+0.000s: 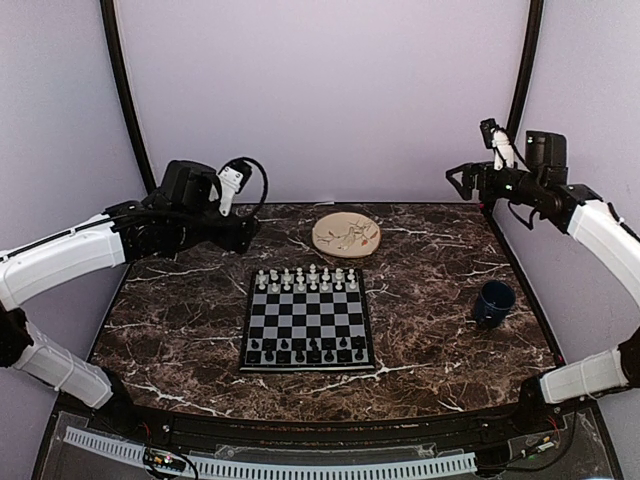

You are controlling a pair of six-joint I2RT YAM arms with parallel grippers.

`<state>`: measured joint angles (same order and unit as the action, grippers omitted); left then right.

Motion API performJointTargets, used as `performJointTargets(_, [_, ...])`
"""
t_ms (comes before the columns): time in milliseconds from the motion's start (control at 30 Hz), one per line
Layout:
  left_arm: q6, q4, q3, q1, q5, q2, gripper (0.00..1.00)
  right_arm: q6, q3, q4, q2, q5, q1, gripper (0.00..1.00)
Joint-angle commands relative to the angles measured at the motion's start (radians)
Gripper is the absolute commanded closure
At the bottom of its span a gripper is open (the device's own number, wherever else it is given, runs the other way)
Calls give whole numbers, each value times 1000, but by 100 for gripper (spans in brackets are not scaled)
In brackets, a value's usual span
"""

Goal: Set up the chess pieces on the board
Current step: Reset both arms

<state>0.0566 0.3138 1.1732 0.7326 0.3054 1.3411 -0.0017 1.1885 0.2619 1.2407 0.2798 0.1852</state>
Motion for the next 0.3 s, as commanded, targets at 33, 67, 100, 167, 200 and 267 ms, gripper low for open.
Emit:
performJointTargets(33, [-129, -238, -87, -79, 149, -65, 1, 84, -6, -56, -65, -136, -6, 0])
performJointTargets(67, [-174, -240, -100, -101, 115, -71, 1, 80, -22, -67, -72, -144, -6, 0])
performJointTargets(100, [-190, -245, -113, -110, 94, -76, 1, 77, -44, -75, -79, -147, -8, 0])
performJointTargets(167, [-184, -257, -139, -141, 91, -82, 1, 72, -95, -99, -89, -136, -18, 0])
performJointTargets(200, [-177, -261, -147, -142, 98, -83, 1, 74, -109, -106, -92, -124, -27, 0])
performJointTargets(267, [-163, -263, -159, -144, 112, -82, 1, 86, -129, -117, -99, -100, -49, 0])
